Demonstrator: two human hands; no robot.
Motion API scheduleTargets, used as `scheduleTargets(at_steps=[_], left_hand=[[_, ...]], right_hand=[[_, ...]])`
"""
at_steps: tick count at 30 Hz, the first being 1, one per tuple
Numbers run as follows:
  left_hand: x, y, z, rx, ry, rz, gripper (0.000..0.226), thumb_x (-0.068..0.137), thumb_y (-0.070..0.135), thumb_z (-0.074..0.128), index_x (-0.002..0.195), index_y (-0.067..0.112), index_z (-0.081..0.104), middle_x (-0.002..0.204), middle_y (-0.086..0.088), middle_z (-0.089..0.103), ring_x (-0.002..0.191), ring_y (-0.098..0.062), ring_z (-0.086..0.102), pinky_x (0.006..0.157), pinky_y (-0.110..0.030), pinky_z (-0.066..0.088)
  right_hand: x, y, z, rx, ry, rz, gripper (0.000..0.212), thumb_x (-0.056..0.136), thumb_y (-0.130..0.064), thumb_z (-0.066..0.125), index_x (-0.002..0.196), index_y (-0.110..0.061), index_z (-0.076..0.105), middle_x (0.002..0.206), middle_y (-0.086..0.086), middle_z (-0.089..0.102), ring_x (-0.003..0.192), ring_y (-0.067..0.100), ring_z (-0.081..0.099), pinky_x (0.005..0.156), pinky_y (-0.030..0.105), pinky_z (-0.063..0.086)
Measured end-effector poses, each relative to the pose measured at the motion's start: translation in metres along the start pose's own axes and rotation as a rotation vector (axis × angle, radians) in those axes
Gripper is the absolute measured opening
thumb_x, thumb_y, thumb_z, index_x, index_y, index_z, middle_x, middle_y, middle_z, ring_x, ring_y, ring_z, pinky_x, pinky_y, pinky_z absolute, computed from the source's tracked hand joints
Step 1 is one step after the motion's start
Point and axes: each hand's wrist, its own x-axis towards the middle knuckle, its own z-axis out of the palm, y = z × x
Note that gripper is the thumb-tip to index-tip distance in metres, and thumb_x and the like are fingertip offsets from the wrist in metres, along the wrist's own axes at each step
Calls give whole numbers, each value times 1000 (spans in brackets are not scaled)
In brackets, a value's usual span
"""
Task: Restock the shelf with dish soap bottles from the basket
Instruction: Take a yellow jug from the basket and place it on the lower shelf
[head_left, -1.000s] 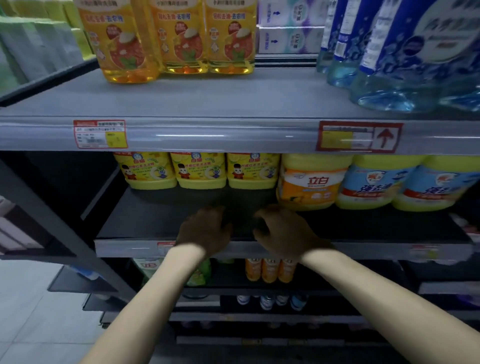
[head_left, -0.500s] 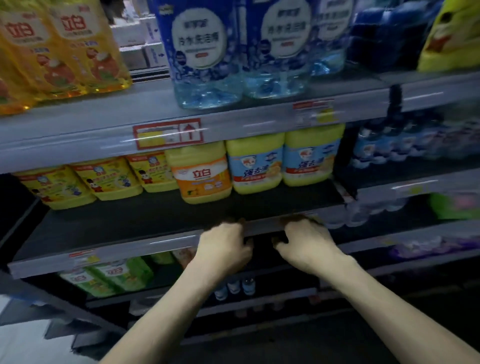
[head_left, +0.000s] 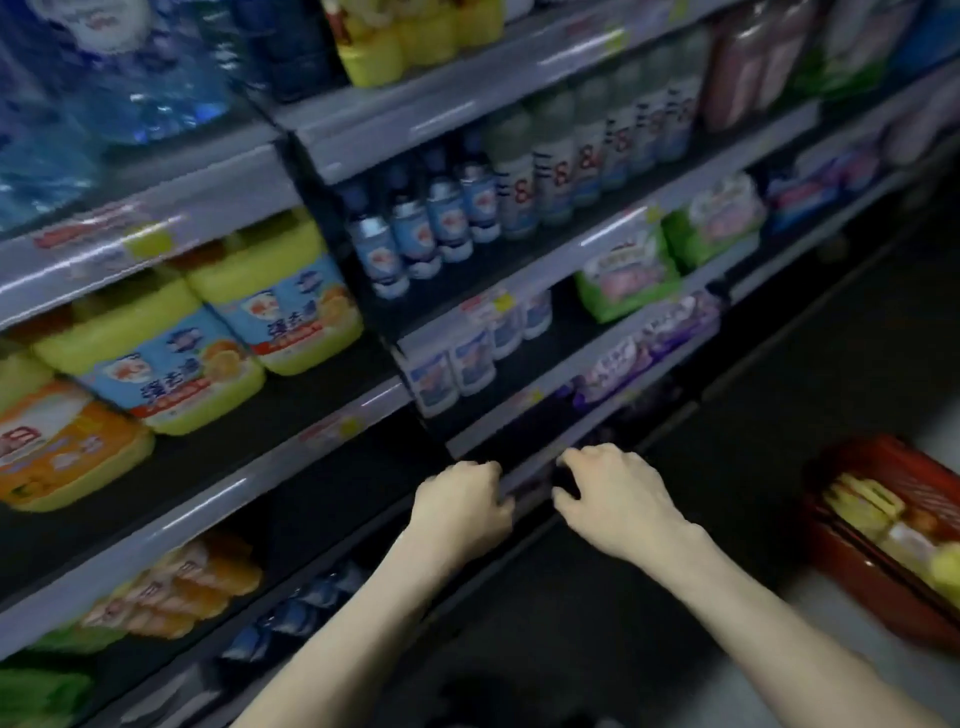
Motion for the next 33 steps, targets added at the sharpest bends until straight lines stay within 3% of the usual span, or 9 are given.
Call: scheduleTargets(at_steps=[4,14,24,33], left_hand=[[35,48,18,10,-84,116,29,101,50,50,102,24,63,112,-7,72,104,-35,70,76,-37,50],[135,149,43,104,-271,424,46,101,42,52,139,17,58,131,-11,68,119,-35,67,93,-43,58],[197,248,75,199,-435,695,45,103,43,52,140,18,58,130,-9,69,119,-33,67,92,-41,54],[230,362,112,352,-561,816,38,100,43,54,131,22,62,127,-9,70,120,-34,67,94,-41,56]], right_hand=[[-14,50,14,46,-22,155,48,100,-51,51,138,-24,60,129,0,68,125,26,59,99,40,49],[-15,145,25,105,-74,528,48,100,-48,52,140,-22,61,133,2,68,126,28,60,101,40,49],[-23,215,27,249,-36,925,45,100,-45,55,138,-23,61,133,3,67,125,28,61,98,39,49],[-58,307,42,357,-78,1104,36,98,-45,55,127,-24,63,122,5,70,114,30,67,91,36,52]])
